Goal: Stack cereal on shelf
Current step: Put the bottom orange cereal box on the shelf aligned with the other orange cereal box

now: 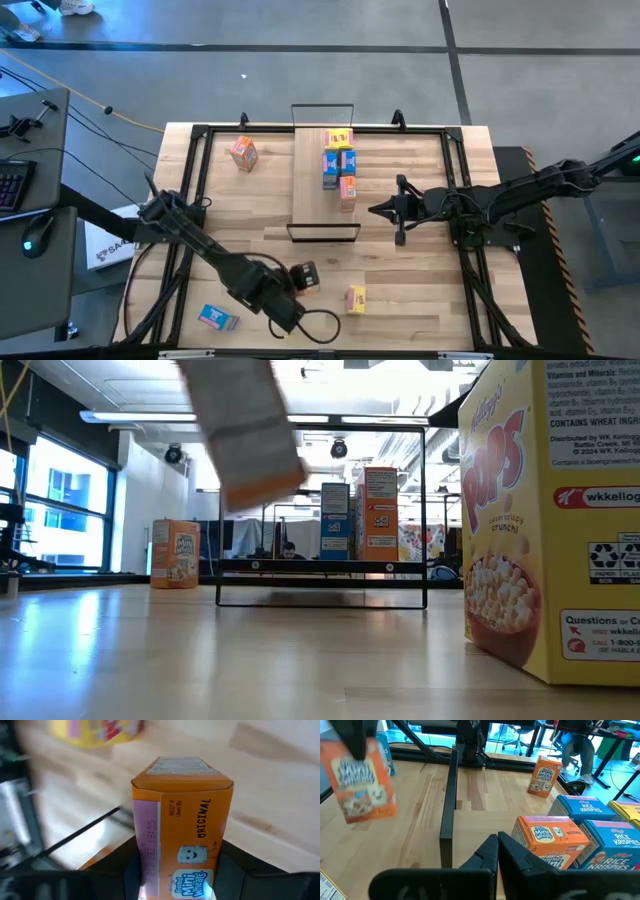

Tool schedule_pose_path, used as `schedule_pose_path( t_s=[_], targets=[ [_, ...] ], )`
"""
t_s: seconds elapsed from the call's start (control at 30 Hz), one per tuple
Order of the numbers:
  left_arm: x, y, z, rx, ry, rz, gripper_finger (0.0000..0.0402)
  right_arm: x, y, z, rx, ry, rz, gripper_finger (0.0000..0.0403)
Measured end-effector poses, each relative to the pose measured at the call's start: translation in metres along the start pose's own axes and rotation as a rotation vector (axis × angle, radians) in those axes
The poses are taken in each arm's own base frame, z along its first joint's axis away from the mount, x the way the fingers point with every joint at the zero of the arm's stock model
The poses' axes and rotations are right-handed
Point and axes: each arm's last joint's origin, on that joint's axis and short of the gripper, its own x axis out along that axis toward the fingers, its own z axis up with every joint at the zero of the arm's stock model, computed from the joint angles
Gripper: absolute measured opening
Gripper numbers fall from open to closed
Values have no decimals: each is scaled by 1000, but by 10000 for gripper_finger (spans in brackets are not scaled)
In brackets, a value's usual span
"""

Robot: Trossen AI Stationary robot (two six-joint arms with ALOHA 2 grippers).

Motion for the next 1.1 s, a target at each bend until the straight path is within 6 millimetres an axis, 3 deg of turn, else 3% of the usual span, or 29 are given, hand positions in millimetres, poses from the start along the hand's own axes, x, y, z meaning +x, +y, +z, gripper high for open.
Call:
schedule_pose_path(
  t_s=[0.37, 0.53, 0.67, 0.8, 0.9, 1.1],
  targets=[
    [-70, 42, -74, -201, 30, 238, 168, 0, 0, 0, 10, 4, 1, 0],
    [-87, 68, -127, -491, 2, 280, 167, 0, 0, 0, 10, 2, 0, 0],
    [-87, 79, -177, -884, -15, 228, 167, 0, 0, 0, 11, 2, 1, 0],
    [-73, 87, -223, -1389, -36, 71, 167, 0, 0, 0, 26, 1, 0, 0],
    [-63, 93, -250, -1728, -11, 62, 167, 0, 0, 0, 26, 1, 0, 0],
    [-29, 97, -284, -1978, 47, -23, 167, 0, 0, 0, 17, 4, 0, 0]
  ],
)
